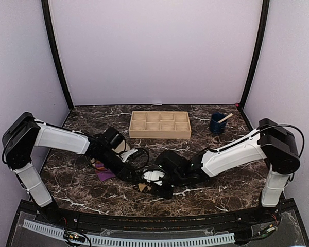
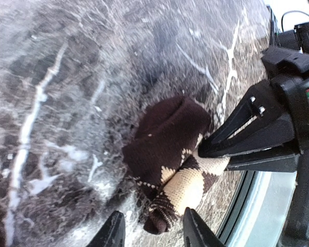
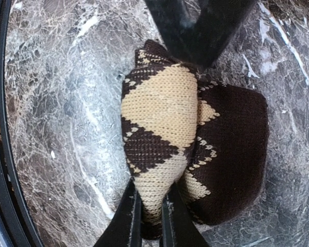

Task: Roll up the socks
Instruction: Roll the sock at the center of the board.

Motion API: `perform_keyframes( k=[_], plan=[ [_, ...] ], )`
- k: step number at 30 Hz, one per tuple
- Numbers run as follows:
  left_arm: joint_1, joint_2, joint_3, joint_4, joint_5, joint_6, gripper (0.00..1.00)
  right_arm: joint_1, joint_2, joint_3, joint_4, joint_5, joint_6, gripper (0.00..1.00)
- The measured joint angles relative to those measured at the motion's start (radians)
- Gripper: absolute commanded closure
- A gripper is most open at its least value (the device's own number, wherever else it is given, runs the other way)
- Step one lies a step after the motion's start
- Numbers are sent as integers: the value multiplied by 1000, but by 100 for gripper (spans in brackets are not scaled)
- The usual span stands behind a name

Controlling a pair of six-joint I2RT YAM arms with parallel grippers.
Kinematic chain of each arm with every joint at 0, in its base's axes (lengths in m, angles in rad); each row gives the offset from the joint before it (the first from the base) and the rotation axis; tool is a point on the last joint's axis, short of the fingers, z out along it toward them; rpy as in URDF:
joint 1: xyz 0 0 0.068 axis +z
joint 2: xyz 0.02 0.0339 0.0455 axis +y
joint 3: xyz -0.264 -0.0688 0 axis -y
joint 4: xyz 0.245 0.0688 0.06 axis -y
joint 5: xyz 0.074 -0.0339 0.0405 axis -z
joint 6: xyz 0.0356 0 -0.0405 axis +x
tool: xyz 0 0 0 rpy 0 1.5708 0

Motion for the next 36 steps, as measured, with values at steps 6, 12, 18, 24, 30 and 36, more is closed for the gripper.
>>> perform_keyframes(
  k=[6, 12, 18, 24, 30, 36],
  plan=[
    [2, -61, -48, 46, -44, -38, 59, -47, 8, 0, 8, -108, 60, 100],
    [2, -131, -121, 99, -91, -71, 58, -108, 24, 0, 17, -245, 124, 100],
    [-8, -166, -152, 157, -119, -92, 52, -170, 56, -2, 45, -409, 203, 100],
    [-66, -166, -153, 196, -137, -89, 52, -212, 67, -40, 97, -534, 303, 100],
    [-131, -166, -153, 216, -171, -66, 52, -241, 76, -89, 166, -644, 419, 100],
    [-167, -166, -152, 217, -206, -27, 51, -268, 92, -135, 258, -736, 549, 100]
  ],
)
